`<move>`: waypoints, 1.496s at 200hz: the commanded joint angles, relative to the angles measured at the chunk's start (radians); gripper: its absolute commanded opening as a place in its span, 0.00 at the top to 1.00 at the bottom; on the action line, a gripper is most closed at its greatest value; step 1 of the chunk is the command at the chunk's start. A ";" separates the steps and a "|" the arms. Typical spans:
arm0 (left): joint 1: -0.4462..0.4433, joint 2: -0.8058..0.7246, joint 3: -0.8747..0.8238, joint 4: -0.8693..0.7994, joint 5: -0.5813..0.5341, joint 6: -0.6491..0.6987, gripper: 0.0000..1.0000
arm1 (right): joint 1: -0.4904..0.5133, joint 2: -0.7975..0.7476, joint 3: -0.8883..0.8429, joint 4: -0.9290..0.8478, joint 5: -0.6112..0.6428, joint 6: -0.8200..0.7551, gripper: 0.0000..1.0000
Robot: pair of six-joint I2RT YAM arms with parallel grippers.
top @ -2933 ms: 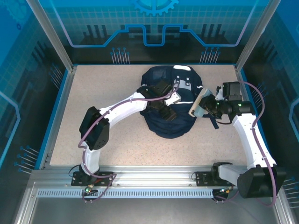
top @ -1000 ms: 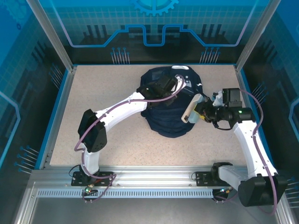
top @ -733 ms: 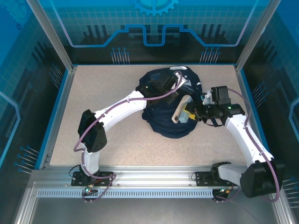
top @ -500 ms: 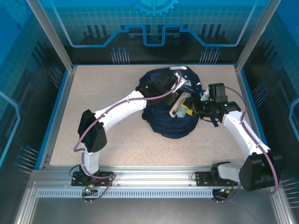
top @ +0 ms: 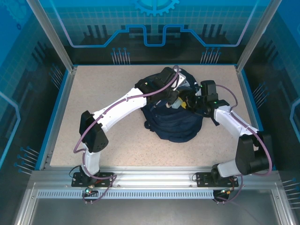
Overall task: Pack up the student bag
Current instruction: Place the loose stationery in the student bag, then move the loose stationery into the student bag.
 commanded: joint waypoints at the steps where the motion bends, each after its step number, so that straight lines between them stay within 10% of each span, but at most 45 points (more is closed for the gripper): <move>1: -0.010 -0.030 0.085 0.058 0.037 -0.038 1.00 | 0.009 0.027 0.064 0.050 -0.019 -0.007 0.54; 35: -0.011 -0.022 0.088 0.051 0.029 -0.032 1.00 | 0.015 -0.075 0.084 -0.189 0.109 -0.081 0.39; 90: -0.010 -0.010 0.095 0.053 0.042 -0.016 1.00 | 0.024 -0.137 0.093 -0.378 0.183 -0.125 0.44; 194: -0.011 -0.006 0.086 0.052 0.078 -0.042 1.00 | 0.094 0.038 0.105 -0.014 0.048 -0.137 0.80; 240: -0.010 -0.003 0.085 0.053 0.073 -0.047 1.00 | 0.088 0.056 0.083 0.079 0.021 -0.135 0.80; 299: -0.009 -0.002 0.062 0.043 0.092 -0.060 0.94 | 0.046 -0.092 0.046 -0.262 0.126 -0.215 0.65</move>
